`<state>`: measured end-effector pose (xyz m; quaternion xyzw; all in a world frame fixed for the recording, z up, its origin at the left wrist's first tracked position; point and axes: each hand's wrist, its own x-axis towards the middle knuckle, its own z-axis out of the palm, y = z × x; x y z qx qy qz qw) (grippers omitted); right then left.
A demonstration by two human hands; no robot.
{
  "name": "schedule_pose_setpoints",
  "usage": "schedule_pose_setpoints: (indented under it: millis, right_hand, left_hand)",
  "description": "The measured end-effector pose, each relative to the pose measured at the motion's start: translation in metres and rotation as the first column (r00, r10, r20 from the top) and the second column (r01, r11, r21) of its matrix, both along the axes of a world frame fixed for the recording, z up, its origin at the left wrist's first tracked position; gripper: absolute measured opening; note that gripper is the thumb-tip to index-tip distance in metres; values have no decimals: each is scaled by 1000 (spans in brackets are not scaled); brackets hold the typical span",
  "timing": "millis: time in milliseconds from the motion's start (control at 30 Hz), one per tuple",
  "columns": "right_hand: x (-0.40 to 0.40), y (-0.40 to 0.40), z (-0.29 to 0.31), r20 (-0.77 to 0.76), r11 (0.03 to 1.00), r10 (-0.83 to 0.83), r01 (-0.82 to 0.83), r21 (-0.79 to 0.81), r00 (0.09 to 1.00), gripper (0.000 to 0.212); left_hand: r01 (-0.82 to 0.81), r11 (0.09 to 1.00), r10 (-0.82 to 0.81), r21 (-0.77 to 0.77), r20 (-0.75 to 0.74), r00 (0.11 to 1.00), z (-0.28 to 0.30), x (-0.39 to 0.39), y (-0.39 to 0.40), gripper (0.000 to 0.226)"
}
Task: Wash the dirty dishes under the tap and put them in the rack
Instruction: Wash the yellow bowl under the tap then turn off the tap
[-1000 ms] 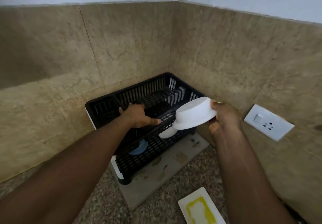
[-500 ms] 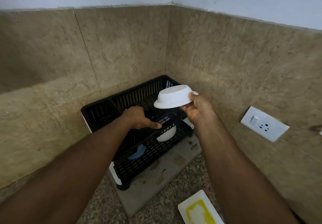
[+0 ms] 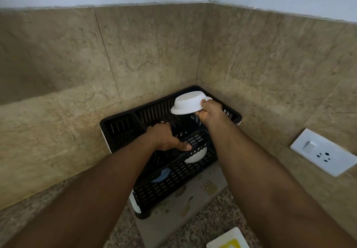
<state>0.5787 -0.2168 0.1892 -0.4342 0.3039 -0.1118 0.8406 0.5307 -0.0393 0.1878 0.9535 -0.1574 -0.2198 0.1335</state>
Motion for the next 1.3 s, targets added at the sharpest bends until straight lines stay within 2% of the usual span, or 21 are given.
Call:
schedule_pose_setpoints:
  millis: [233, 367, 467, 533, 600, 667, 933, 1000, 1067, 1100, 1200, 1300]
  right_hand:
    - [14, -4, -27, -79, 996, 20, -27, -84, 997, 44]
    - [20, -8, -30, -195, 963, 23, -74, -260, 980, 41]
    - [25, -14, -30, -327, 812, -80, -129, -570, 942, 39]
    - [28, -17, -33, -319, 736, -159, -103, -669, 934, 41]
    - [26, -18, -36, -290, 777, -158, -62, -627, 944, 31]
    - [24, -18, -39, -264, 808, -156, -31, -588, 952, 31]
    - [16, -18, -44, -232, 759, -146, -42, -650, 962, 38]
    - [13, -23, -53, -233, 727, -127, -69, -684, 964, 52]
    - [13, -34, -73, -190, 690, -117, -58, -722, 975, 70]
    - [2, -32, -71, -166, 674, -110, -49, -737, 980, 71]
    - [-72, -11, -35, -107, 657, -89, -23, -753, 990, 43]
    - [-132, -10, -46, -91, 657, -56, -32, -753, 994, 23]
  left_hand:
    - [15, 998, -15, 54, 0, 1000, -3, 5, -1, 130]
    - [27, 997, -28, 69, 10, 1000, -4, 5, -1, 133]
    - [41, 996, -43, 84, 21, 999, -5, 5, -1, 131]
    - [43, 996, -46, 83, 25, 999, -6, 5, -1, 131]
    - [39, 996, -41, 75, 27, 999, -6, 6, -1, 131]
    - [32, 997, -34, 76, 23, 999, -7, 7, -1, 132]
    - [6, 997, -10, 81, 49, 999, -20, 15, -2, 142]
    - [13, 997, -18, 78, 65, 998, -19, 13, -1, 141]
    - [21, 999, -26, 50, 93, 995, -18, 8, 1, 135]
    - [20, 1000, -21, 14, 114, 993, -17, 4, 2, 128]
    - [39, 978, 5, -205, 208, 978, -16, -17, 5, 88]
    - [156, 893, 26, -422, 394, 919, -23, -61, -3, 47]
